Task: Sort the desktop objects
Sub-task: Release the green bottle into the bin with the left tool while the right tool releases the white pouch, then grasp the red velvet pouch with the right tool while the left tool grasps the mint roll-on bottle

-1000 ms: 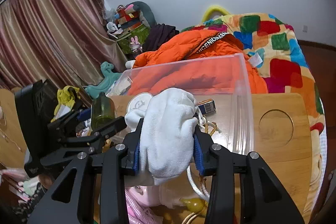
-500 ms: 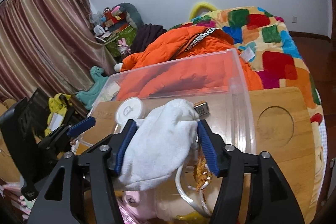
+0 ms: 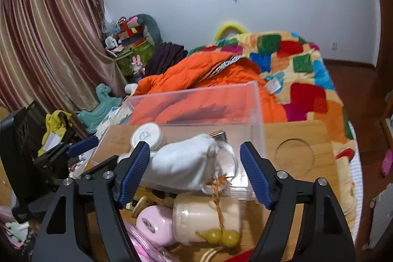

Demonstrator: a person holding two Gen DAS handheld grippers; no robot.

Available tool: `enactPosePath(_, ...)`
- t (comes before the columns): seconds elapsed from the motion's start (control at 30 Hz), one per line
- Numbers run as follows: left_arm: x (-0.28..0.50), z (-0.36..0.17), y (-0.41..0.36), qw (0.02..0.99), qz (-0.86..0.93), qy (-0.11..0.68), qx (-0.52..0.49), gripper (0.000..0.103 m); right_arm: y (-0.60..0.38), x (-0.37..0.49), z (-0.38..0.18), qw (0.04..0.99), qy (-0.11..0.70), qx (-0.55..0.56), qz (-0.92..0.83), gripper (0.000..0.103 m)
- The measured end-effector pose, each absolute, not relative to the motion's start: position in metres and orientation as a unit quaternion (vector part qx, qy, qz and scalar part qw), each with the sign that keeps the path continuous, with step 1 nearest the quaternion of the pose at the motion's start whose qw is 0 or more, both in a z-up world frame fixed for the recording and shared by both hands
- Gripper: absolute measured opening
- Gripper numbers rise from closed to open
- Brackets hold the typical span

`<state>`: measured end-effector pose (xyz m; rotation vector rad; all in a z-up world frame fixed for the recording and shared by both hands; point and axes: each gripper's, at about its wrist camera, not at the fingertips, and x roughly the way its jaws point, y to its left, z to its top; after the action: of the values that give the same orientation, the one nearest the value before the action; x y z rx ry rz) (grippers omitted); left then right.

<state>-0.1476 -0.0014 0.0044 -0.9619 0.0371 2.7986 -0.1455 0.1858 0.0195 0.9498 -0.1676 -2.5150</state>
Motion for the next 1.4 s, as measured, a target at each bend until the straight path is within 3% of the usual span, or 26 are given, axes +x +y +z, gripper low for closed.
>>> enactPosePath(0.13,-0.137,0.011,-0.002,0.091,0.944,0.015,-0.317,0.078,0.189,-0.133,0.024,0.217,-0.047,0.336,-0.915,0.080)
enactPosePath(0.8,-0.073,-0.013,-0.023,0.078,0.936,0.018,-0.344,0.080,0.213,-0.061,-0.003,0.192,0.007,0.342,-0.920,0.082)
enactPosePath(1.07,-0.059,-0.049,-0.024,0.074,0.918,0.019,-0.388,0.080,0.234,-0.042,-0.030,0.201,-0.044,0.371,-0.905,0.082)
enactPosePath(1.13,-0.055,-0.058,-0.023,0.073,0.914,0.024,-0.399,0.080,0.238,-0.039,-0.037,0.202,-0.056,0.377,-0.902,0.087)
enactPosePath(1.4,-0.053,-0.076,-0.022,0.069,0.905,0.015,-0.419,0.080,0.238,-0.033,-0.065,0.173,-0.044,0.395,-0.901,0.087)
